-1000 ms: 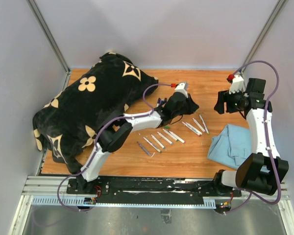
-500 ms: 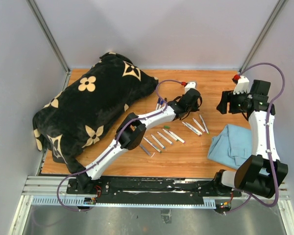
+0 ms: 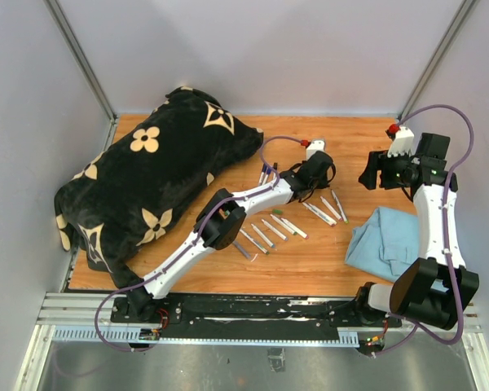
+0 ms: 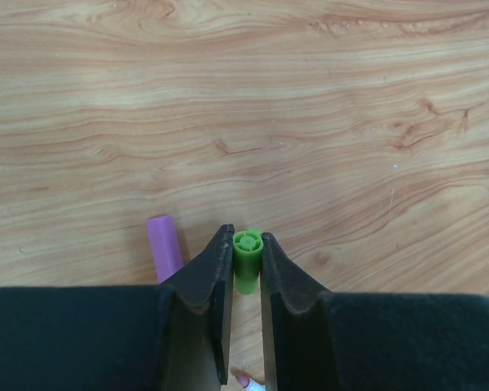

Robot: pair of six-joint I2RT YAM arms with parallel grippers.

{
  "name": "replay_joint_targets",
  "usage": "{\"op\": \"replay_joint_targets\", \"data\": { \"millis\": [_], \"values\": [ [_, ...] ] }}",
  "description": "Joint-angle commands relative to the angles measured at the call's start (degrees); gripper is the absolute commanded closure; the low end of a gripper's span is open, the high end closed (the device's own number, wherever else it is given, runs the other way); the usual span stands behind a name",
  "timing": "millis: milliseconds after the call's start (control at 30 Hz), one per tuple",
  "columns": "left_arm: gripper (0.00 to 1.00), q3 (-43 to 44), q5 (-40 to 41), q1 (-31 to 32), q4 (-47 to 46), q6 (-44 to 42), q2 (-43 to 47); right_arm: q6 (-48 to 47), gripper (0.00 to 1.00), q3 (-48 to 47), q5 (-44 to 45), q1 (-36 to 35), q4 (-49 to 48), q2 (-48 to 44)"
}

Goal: Open the pen caps
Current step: Place the pen cap at the center of the board.

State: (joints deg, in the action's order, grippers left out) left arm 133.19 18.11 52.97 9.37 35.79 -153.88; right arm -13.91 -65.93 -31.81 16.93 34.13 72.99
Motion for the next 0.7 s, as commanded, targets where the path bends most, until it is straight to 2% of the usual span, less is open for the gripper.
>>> {"op": "replay_joint_targets", "data": {
  "millis": [0,200,500,667],
  "values": [
    [0.80,1.87,1.15,-0.15,-0.66,-0.80,-1.25,0.64,0.30,0.74,-1.43,0.87,-0.56,-0.86],
    [0.71,1.86,1.23,-0.24,-0.58,-1.20,-0.78,0.69,0.30,0.84,-1.78,0.85,-0.56,-0.91],
    [0.66,1.80,1.13,-0.32,-0.40,-2.10,1.64,0.73,0.30,0.98,-2.47,0.83,-0.56,-1.05],
    [0.63,-2.38,-0.64,-0.24,-2.78,-3.74,7.86,0.10,0.30,1.28,-4.32,0.83,-0.57,-1.26]
  ]
}}
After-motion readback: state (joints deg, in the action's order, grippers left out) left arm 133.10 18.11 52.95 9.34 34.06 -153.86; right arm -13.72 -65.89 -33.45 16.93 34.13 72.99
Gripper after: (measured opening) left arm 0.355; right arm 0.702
